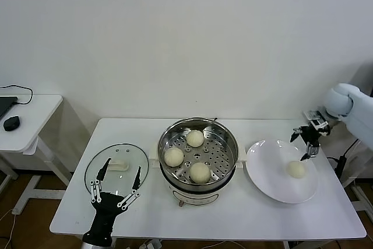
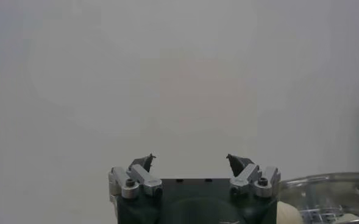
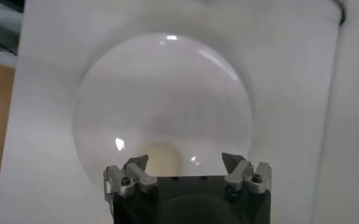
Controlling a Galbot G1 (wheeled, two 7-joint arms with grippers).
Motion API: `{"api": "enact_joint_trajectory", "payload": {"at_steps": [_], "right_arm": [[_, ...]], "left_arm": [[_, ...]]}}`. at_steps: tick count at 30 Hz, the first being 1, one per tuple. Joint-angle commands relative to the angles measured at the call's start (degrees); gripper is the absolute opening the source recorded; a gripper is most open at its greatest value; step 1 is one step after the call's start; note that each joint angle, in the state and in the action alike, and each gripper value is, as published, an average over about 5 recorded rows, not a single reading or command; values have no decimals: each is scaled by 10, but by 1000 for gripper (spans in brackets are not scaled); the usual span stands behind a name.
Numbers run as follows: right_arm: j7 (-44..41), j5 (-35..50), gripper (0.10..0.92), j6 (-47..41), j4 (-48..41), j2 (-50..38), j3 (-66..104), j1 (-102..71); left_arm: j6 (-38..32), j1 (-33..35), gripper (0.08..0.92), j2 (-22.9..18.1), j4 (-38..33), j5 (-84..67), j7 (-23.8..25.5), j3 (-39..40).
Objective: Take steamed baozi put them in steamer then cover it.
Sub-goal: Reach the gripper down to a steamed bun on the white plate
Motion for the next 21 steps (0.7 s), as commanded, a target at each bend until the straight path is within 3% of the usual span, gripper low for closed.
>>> {"api": "enact_joint_trajectory", "payload": {"at_steps": [1, 21], "right_arm": [[32, -27, 823, -11, -56, 10, 48, -87], [49, -35, 823, -10, -84, 36, 79, -122]], "left_arm": [[-1, 1, 823, 0, 3, 1, 0, 0], [-3, 0, 823, -1, 7, 0, -1, -2]]}}
